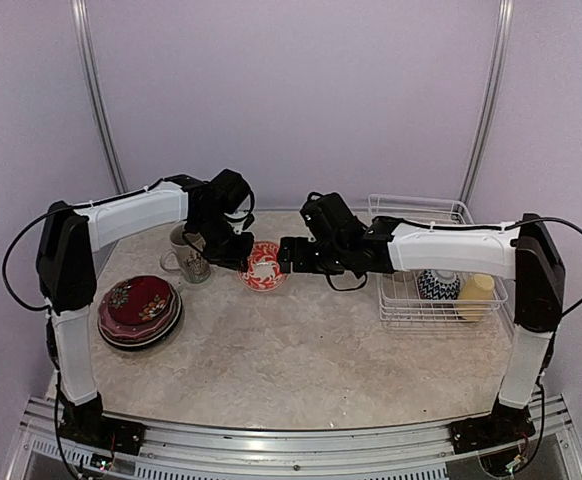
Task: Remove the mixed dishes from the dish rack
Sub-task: Pass from the right arm to the left, then place the bowl at the center of the board.
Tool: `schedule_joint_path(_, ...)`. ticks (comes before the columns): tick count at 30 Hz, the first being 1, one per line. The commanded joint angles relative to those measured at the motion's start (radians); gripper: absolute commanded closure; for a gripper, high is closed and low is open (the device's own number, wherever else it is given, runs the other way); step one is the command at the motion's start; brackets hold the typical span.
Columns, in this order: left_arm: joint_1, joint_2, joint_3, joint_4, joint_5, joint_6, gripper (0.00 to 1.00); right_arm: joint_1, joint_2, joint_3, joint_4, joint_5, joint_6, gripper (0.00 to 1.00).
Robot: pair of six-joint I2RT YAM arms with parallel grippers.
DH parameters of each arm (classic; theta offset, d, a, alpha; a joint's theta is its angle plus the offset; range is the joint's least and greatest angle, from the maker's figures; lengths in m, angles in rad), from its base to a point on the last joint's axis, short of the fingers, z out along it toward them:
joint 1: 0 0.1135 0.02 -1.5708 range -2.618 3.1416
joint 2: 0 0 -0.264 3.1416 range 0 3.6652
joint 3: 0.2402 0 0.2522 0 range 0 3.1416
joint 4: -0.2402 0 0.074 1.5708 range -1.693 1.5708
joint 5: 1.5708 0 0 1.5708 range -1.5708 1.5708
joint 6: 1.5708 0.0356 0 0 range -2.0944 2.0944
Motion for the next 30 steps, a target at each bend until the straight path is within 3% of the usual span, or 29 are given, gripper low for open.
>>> schedule_joint_path(1, 0.038, 0.055, 0.065, -0.042, 0.002, 0.007, 1.0, -0.018, -0.176, -0.09, 0.016, 0.103, -0.111, 0.04)
schedule_joint_path(19, 0.105, 0.222, 0.125, -0.099, 0.008, -0.011, 0.96, -0.123, -0.5, -0.359, -0.088, 0.32, -0.198, 0.0)
schedule_joint_path(25, 0.124, 0.254, 0.137, -0.102, 0.039, -0.021, 0.85, -0.209, -0.585, -0.466, -0.098, 0.287, -0.221, 0.0)
schedule_joint_path(30, 0.123, 0.246, 0.141, -0.108, 0.041, -0.021, 0.7, -0.302, -0.611, -0.525, -0.063, 0.204, -0.223, 0.0)
